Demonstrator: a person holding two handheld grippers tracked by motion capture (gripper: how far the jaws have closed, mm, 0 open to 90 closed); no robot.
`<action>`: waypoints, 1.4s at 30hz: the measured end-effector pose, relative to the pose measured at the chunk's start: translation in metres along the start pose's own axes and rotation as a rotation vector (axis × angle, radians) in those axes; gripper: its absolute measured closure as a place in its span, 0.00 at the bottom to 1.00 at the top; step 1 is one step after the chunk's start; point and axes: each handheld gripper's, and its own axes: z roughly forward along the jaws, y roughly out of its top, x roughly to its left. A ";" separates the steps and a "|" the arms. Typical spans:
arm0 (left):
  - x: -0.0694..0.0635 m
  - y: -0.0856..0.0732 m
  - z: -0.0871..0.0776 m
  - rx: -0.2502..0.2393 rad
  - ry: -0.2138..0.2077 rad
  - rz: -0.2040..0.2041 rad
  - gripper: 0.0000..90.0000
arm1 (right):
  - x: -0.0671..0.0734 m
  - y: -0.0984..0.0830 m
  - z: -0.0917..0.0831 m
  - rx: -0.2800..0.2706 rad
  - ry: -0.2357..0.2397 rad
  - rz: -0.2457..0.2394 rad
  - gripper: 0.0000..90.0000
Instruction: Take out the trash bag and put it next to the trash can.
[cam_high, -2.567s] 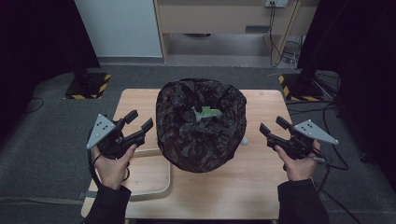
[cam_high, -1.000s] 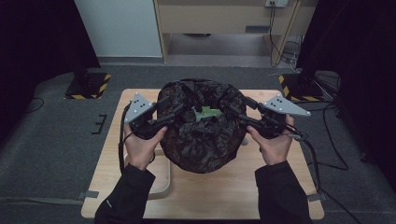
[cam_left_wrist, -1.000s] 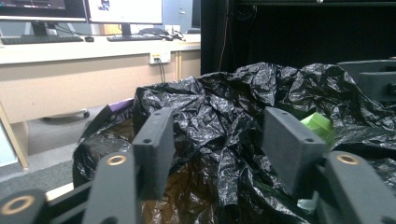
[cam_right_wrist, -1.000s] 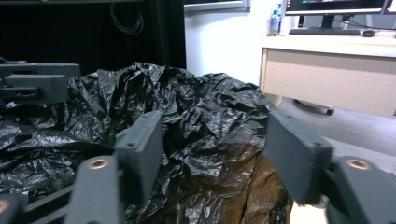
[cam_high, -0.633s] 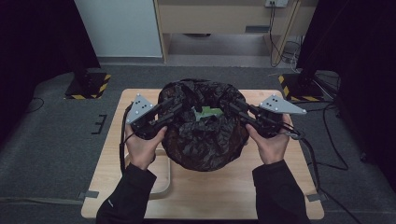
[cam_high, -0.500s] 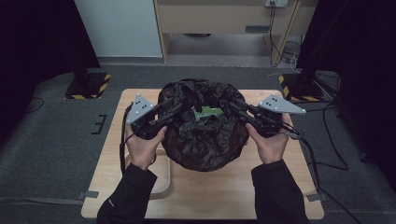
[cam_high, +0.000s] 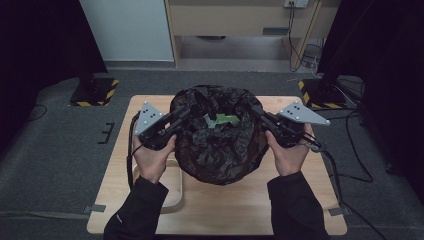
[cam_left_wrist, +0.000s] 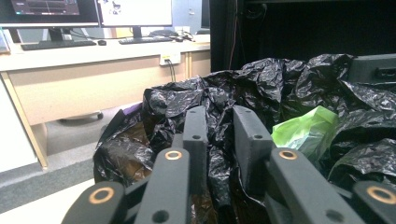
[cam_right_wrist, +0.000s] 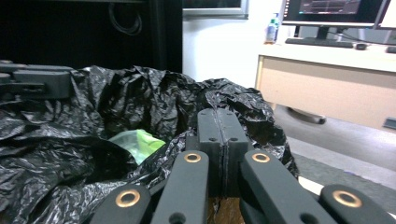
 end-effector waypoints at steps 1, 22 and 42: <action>0.000 0.000 0.000 0.000 0.006 0.007 0.87 | 0.000 0.000 0.000 -0.005 0.004 0.002 1.00; -0.019 0.025 0.002 -0.095 -0.123 -0.009 0.99 | 0.016 0.020 -0.002 -0.100 0.185 -0.069 1.00; -0.048 0.038 0.013 -0.138 -0.230 0.016 0.99 | 0.034 0.022 0.013 -0.093 0.334 -0.085 0.99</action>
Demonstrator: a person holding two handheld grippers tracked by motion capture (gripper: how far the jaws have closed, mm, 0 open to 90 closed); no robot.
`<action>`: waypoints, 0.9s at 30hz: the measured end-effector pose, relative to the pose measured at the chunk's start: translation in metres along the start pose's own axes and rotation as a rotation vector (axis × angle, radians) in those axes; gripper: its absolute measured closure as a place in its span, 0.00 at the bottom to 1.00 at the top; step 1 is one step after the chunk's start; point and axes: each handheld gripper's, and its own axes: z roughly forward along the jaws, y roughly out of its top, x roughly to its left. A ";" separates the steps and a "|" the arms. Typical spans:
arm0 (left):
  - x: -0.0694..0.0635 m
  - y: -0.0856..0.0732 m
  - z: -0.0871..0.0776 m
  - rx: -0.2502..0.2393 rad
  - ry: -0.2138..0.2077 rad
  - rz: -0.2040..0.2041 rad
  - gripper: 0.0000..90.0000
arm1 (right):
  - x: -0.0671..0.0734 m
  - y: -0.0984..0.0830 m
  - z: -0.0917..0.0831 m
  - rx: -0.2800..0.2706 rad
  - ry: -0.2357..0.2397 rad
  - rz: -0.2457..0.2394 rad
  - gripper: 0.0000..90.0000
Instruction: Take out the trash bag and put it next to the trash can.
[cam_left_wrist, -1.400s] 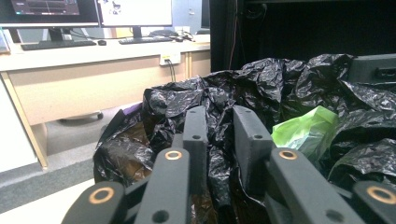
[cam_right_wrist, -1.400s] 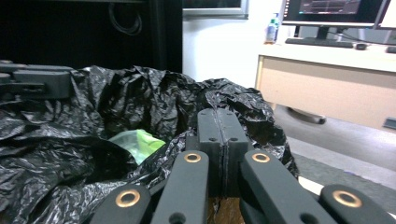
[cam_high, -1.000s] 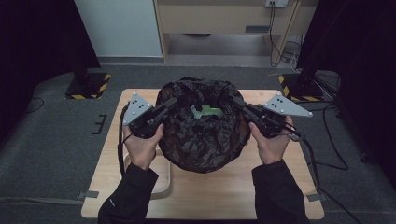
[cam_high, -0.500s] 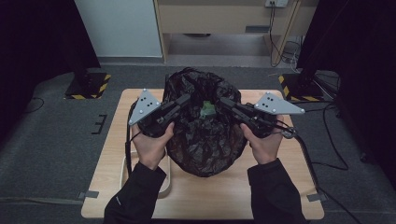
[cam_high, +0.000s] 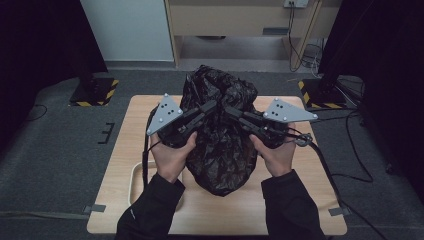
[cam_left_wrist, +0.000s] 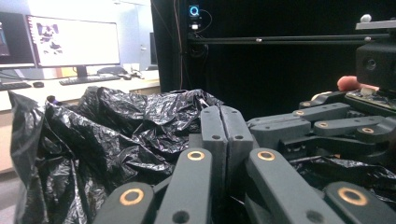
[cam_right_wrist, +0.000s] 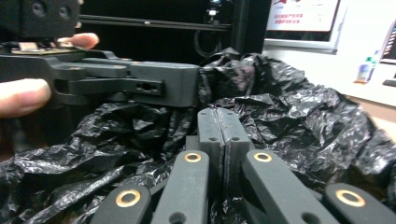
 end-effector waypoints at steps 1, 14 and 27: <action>0.000 -0.001 0.001 -0.001 -0.009 -0.001 0.99 | 0.000 -0.001 0.001 0.002 -0.001 -0.002 0.98; 0.003 -0.004 0.001 -0.013 -0.086 -0.029 0.99 | 0.004 -0.007 0.013 0.020 0.054 -0.015 0.64; 0.003 -0.005 0.002 -0.019 -0.097 -0.029 0.89 | 0.008 -0.007 0.013 0.043 0.006 -0.054 1.00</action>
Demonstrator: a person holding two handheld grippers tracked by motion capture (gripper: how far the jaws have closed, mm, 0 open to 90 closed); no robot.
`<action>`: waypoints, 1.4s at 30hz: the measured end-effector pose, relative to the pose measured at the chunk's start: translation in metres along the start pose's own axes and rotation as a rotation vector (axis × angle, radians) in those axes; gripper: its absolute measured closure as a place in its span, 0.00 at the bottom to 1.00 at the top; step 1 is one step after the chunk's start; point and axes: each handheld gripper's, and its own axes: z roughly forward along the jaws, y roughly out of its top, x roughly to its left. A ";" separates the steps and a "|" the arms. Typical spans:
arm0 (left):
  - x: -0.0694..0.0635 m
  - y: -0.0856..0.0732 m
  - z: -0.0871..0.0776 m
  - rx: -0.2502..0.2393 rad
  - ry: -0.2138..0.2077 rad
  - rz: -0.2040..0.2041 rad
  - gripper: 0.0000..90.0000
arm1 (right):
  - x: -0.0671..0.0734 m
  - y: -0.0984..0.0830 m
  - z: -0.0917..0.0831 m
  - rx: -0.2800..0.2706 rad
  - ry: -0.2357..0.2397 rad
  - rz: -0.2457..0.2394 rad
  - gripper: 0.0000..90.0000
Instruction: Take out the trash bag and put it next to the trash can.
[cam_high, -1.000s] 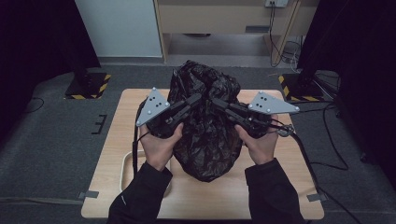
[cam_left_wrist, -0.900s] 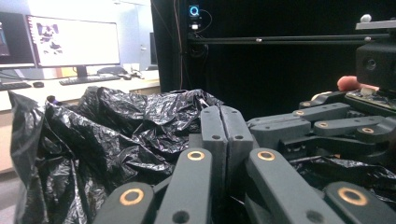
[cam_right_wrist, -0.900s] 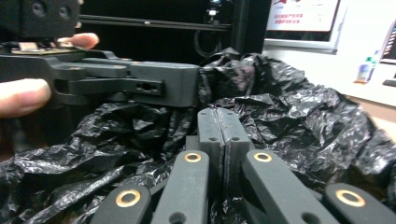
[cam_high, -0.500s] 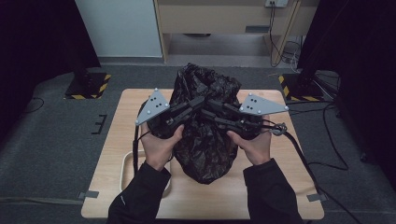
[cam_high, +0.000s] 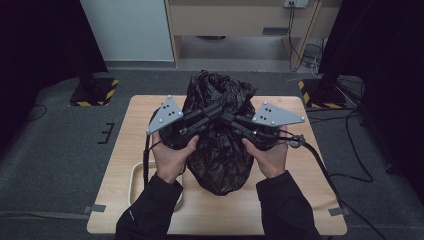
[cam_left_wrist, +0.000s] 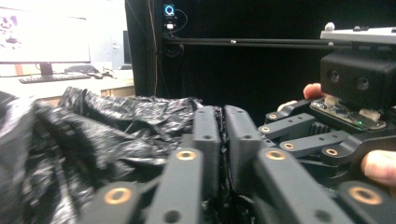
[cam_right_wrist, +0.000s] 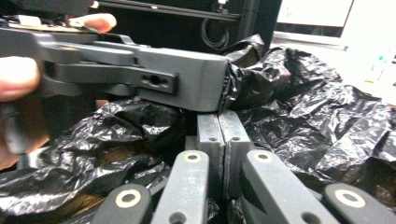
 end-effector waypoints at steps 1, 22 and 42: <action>0.000 0.000 0.000 -0.003 -0.001 0.002 0.86 | 0.000 0.000 0.000 0.000 -0.014 0.003 1.00; 0.034 -0.027 -0.088 -0.067 0.378 -0.014 0.45 | -0.008 0.022 -0.007 -0.098 -0.194 0.025 1.00; 0.078 -0.165 -0.145 0.355 0.568 -0.132 0.33 | -0.002 0.053 -0.017 -0.226 -0.358 -0.034 1.00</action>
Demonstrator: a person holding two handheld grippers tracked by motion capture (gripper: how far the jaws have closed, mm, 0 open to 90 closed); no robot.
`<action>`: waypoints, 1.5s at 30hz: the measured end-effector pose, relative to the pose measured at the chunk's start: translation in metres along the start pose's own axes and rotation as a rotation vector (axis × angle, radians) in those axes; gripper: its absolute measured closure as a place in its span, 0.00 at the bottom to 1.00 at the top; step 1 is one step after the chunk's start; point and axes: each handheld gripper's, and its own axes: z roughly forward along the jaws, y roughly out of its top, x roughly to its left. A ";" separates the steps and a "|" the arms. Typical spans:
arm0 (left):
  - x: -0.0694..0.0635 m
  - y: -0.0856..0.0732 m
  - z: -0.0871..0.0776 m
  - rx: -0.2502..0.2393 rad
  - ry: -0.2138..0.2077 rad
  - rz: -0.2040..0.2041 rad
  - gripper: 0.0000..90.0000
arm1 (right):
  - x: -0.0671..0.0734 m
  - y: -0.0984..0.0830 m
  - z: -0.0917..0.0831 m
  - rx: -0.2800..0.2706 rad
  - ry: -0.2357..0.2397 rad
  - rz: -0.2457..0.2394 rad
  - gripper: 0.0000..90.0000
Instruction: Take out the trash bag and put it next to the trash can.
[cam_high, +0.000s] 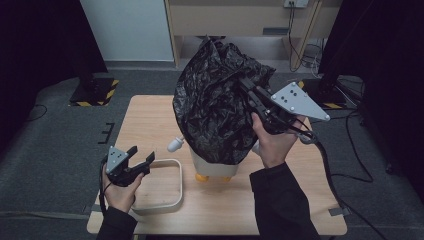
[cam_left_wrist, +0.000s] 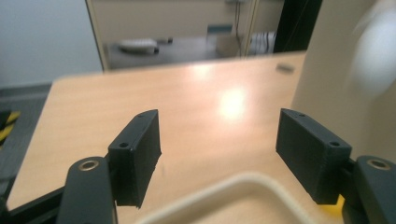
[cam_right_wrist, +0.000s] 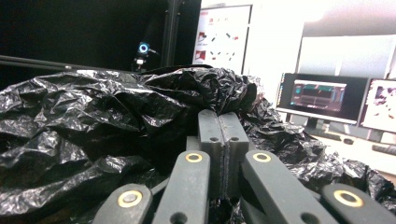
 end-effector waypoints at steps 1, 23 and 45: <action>0.002 -0.007 0.001 0.012 0.006 -0.004 0.33 | 0.000 0.002 0.000 -0.006 -0.006 -0.005 1.00; 0.017 -0.050 0.019 0.160 0.084 -0.009 0.31 | -0.001 0.045 -0.014 -0.180 -0.130 -0.062 1.00; 0.020 -0.060 0.026 0.211 0.077 -0.012 0.31 | -0.017 0.068 -0.036 -0.246 -0.256 -0.118 1.00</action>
